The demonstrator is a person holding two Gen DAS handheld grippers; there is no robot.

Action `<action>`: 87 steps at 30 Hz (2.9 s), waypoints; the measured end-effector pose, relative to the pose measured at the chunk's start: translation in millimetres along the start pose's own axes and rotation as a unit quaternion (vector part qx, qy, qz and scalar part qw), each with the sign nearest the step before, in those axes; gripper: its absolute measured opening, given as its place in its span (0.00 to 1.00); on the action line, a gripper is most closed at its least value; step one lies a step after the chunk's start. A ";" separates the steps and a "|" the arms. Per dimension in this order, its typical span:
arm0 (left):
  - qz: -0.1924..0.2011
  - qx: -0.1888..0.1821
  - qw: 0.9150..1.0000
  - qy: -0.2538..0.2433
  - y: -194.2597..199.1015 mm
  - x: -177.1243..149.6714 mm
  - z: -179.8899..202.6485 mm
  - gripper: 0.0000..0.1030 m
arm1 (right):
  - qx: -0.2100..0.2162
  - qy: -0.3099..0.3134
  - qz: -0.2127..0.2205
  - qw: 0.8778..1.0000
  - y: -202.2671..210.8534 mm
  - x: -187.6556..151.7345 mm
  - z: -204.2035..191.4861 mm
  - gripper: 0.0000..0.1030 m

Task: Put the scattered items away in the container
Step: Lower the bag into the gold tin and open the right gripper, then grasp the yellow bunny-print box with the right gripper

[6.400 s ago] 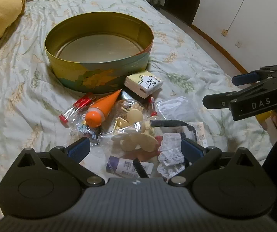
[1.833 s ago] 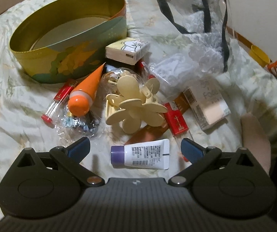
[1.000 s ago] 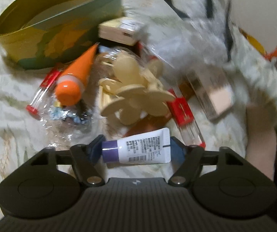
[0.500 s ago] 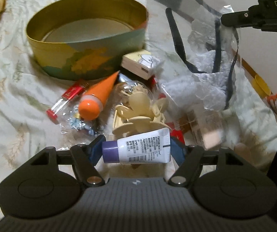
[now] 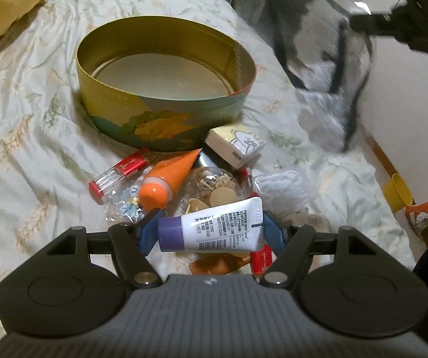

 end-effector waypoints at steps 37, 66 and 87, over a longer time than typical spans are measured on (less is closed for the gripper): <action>-0.058 -0.145 0.982 -0.110 0.2 -9.0 10.3 0.71 | -0.063 0.006 -0.021 0.998 -144.6 44.7 -13.3 0.49; -0.059 -0.139 0.980 -0.130 2.4 -10.8 5.0 0.71 | -0.020 -0.019 -0.163 0.986 -107.7 -102.4 24.8 0.89; -0.058 -0.147 0.977 -0.144 1.0 -10.1 11.4 0.71 | 0.010 0.032 -0.226 0.974 -190.0 -159.1 13.9 0.77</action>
Point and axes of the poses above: each gripper's, at about its wrist camera, not at the fingertips, and y roughly against the way its jaws point, z to its right, x to its top, the point moved 8 cm from there along -y, roughly the way its jaws point, and after that the axes turned 11 degrees about z, right-handed, at the moved point
